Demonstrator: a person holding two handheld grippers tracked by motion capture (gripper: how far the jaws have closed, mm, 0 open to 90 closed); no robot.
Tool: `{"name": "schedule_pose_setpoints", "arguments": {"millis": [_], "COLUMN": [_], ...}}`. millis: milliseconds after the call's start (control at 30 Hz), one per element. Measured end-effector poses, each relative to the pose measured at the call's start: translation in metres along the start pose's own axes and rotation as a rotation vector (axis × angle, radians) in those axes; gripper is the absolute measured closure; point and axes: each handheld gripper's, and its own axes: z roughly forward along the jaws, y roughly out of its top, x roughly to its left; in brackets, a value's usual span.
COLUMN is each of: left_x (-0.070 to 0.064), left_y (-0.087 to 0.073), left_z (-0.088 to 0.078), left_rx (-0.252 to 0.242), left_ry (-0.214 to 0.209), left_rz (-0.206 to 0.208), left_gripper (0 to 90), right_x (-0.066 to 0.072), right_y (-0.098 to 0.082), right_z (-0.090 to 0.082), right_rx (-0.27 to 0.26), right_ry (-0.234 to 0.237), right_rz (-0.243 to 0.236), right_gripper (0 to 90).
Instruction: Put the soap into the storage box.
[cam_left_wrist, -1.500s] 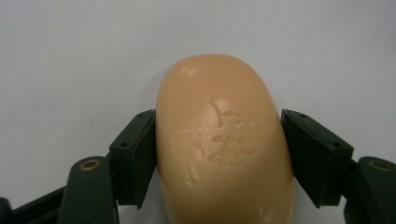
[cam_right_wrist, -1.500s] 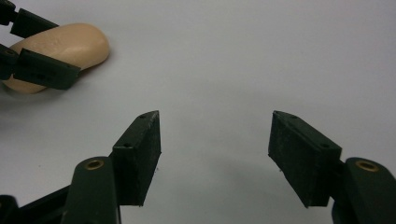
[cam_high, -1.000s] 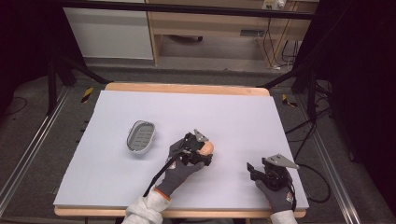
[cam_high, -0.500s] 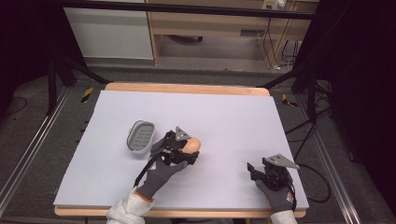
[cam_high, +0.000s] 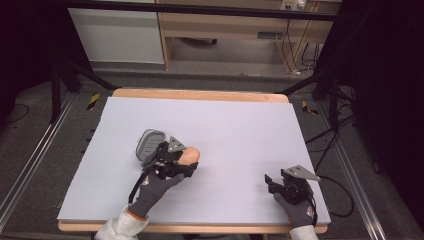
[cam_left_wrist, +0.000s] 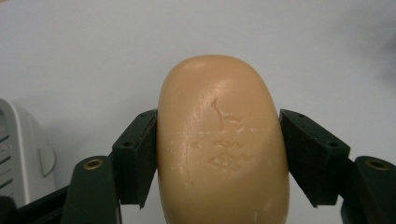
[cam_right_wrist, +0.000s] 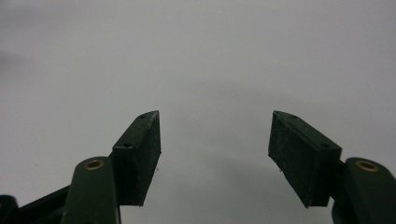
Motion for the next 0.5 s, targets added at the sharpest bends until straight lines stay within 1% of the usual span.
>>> {"name": "schedule_pose_setpoints", "arguments": {"millis": [200,333,367,467,500], "left_x": [0.009,0.019,0.021,0.029,0.031], "left_y": [-0.002,-0.003,-0.002,-0.002,-0.002], "left_z": [-0.013,-0.020,-0.021,-0.026,-0.027], "left_rx": [-0.023,-0.039,-0.041,-0.047,-0.053], "left_ry": [0.008,0.018,0.020,0.024,0.028], "left_rz": [-0.020,-0.044,-0.048,-0.064,-0.075], "left_gripper": [31.1,31.1,31.1,31.2,31.2], "right_x": [0.000,0.001,0.001,0.001,0.001], "right_y": [0.000,0.000,0.000,0.000,0.000], "right_z": [-0.001,0.000,0.000,0.000,0.000], "right_rx": [-0.002,0.002,-0.001,-0.003,-0.003], "right_ry": [0.002,0.011,0.005,0.007,0.007], "right_rz": [0.003,0.008,-0.003,-0.004,-0.004], "right_gripper": [34.2,34.1,34.2,34.1,34.2]}}
